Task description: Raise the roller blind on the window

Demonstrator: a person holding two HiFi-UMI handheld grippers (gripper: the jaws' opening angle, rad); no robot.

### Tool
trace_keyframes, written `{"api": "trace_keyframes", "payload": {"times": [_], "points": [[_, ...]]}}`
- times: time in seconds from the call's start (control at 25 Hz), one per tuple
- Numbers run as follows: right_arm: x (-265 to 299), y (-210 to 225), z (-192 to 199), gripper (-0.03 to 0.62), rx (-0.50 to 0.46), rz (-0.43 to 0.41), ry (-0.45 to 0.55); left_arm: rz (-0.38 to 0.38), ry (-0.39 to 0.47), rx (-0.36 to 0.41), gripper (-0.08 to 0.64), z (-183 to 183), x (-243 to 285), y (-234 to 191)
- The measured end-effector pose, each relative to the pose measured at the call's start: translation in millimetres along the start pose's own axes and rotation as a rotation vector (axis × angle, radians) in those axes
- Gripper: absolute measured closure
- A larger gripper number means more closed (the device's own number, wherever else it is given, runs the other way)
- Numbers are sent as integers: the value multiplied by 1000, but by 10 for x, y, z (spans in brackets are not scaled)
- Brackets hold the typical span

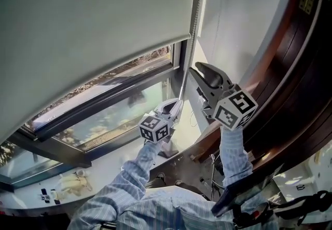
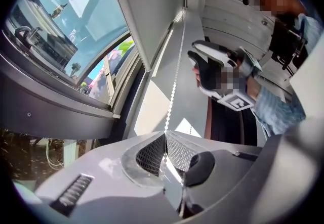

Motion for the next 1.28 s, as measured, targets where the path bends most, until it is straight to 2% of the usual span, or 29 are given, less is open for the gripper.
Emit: {"api": "trace_keyframes", "payload": {"times": [0.12, 0.32, 0.36, 0.56, 0.64, 0.76, 1.0, 1.16, 1.28], "points": [[185, 69, -324, 499, -23, -1, 33, 3, -4, 3, 552, 3, -32, 20], [334, 108, -566, 515, -16, 0, 93, 6, -4, 6, 552, 4, -106, 36], [345, 117, -583, 564, -9, 10, 103, 6, -3, 4, 552, 5, -122, 39], [307, 199, -557, 580, -16, 73, 133, 9, 7, -7, 552, 12, -128, 65], [284, 209, -486, 581, -56, 111, 110, 7, -14, -11, 552, 91, -135, 58], [293, 219, -215, 581, -123, 176, 17, -14, -89, -31, 552, 360, -146, -10], [183, 140, 720, 581, -60, 216, -114, -89, -316, -73, 552, 1233, -342, -313], [58, 18, 1335, 583, -24, 248, -209, -113, -485, -58, 552, 1794, -551, -446], [-39, -66, 1768, 584, 23, 261, -276, -144, -562, -9, 551, 2123, -763, -539]]}}
Point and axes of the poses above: the fingertips, and each gripper's own axes: x forward along the fingers, y to its right, z out of its underside, the point moved 1 cm from there along -x, backward along the fingers, and after that the axes turned 10 degrees about -z, right-handed, at the moved point
